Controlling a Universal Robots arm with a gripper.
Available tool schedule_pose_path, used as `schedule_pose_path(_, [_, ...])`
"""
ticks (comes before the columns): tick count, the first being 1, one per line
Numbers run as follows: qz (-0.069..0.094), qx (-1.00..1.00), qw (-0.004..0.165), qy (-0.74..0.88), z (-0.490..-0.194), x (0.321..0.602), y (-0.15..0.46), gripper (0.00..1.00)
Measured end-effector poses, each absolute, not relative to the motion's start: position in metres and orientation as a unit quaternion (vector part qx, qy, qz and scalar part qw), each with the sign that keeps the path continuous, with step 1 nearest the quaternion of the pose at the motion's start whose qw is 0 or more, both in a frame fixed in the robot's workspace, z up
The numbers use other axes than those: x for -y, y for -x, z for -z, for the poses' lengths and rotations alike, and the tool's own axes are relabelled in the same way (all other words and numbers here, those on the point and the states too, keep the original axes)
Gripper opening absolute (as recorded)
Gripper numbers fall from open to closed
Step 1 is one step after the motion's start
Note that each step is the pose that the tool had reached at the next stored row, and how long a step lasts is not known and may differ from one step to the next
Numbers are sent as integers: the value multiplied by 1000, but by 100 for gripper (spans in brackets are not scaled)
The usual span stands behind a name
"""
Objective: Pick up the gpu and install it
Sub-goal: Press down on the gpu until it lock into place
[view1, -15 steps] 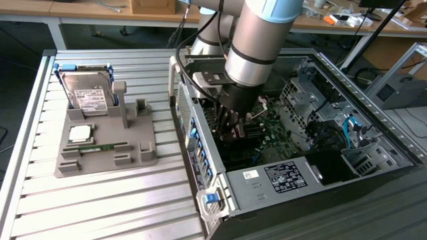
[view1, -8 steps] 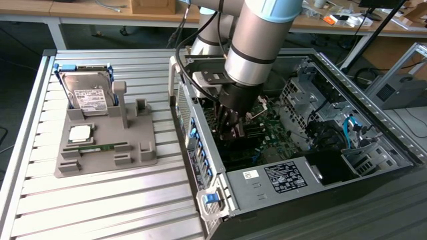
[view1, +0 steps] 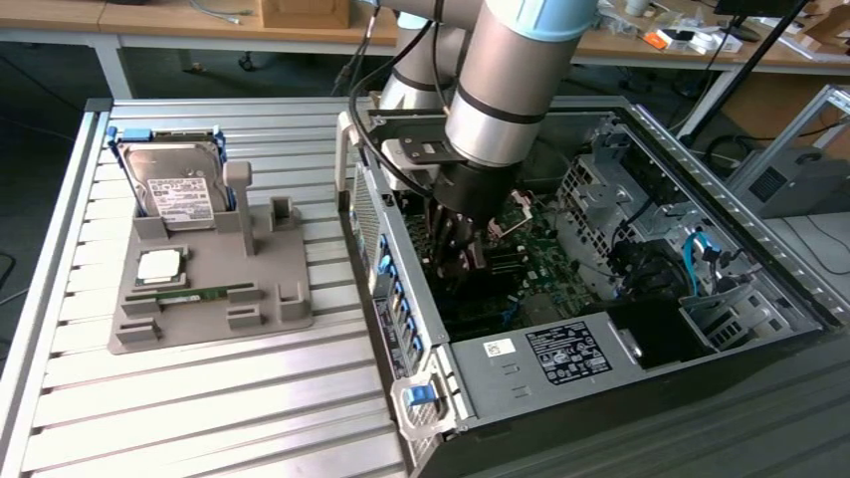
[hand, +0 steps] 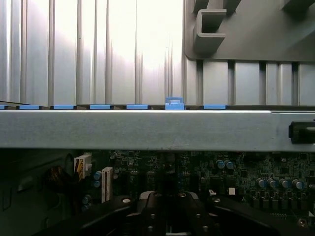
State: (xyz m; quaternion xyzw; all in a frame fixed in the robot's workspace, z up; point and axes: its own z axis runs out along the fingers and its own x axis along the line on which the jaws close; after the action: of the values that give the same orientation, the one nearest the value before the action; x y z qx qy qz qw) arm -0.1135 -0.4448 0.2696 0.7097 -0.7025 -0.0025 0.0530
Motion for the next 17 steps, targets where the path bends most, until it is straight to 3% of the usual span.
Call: schedule_pose_path(17, [3, 702, 52, -710, -280, 450, 114, 11])
